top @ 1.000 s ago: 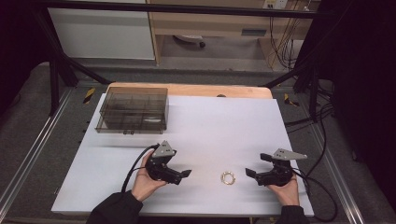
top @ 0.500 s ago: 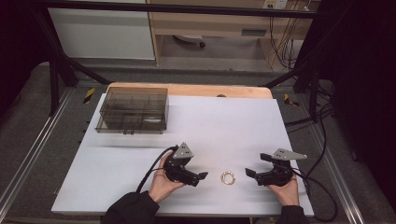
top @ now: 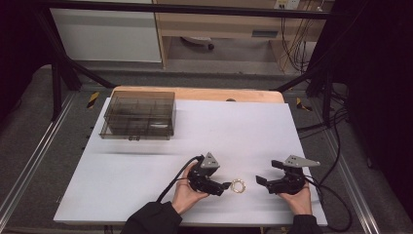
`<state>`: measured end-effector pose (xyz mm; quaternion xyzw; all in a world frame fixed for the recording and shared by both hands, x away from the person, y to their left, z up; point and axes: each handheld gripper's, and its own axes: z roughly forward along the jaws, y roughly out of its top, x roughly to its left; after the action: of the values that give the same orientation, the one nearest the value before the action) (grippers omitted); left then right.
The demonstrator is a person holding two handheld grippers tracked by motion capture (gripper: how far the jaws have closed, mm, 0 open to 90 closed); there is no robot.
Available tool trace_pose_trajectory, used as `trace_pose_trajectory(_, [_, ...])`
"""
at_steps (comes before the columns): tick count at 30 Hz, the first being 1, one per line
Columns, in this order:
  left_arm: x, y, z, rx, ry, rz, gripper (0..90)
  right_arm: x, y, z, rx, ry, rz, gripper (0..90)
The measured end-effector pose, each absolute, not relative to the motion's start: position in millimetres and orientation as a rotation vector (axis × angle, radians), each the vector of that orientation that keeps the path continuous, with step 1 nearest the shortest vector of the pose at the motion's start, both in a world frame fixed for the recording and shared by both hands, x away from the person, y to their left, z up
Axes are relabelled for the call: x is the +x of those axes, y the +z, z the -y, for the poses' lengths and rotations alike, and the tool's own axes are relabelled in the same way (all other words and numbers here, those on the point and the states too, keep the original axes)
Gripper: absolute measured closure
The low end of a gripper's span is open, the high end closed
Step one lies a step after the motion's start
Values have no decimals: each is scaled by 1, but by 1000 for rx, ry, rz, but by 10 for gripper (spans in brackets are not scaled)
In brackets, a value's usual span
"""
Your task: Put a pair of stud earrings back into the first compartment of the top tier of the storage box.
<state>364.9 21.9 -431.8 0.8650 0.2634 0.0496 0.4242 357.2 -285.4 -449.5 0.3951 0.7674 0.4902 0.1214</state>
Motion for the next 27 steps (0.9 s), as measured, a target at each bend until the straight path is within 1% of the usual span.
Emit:
trace_pose_trajectory(1, [365, -433, -19, 2169, 128, -657, 264, 357, -450, 285, 1154, 1431, -2241, 8])
trace_pose_trajectory(2, [365, -433, -15, 2173, 130, -656, 297, 357, -450, 285, 1153, 1431, -2240, 8])
trace_pose_trajectory(7, [365, -438, 0, 2194, 141, -664, 387, 357, -450, 285, 1153, 1430, -2240, 8])
trace_pose_trajectory(8, [365, -439, 3, 2199, 138, -665, 387, 357, -450, 285, 1153, 1430, -2240, 8])
trace_pose_trajectory(12, [365, -443, 12, 2205, 141, -671, 488, 357, -449, 286, 1152, 1430, -2240, 8])
trace_pose_trajectory(24, [366, -450, 21, 2224, 167, -683, 746, 357, -450, 285, 1152, 1434, -2238, 10])
trace_pose_trajectory(27, [366, -451, 23, 2227, 175, -678, 773, 357, -449, 285, 1153, 1436, -2236, 10])
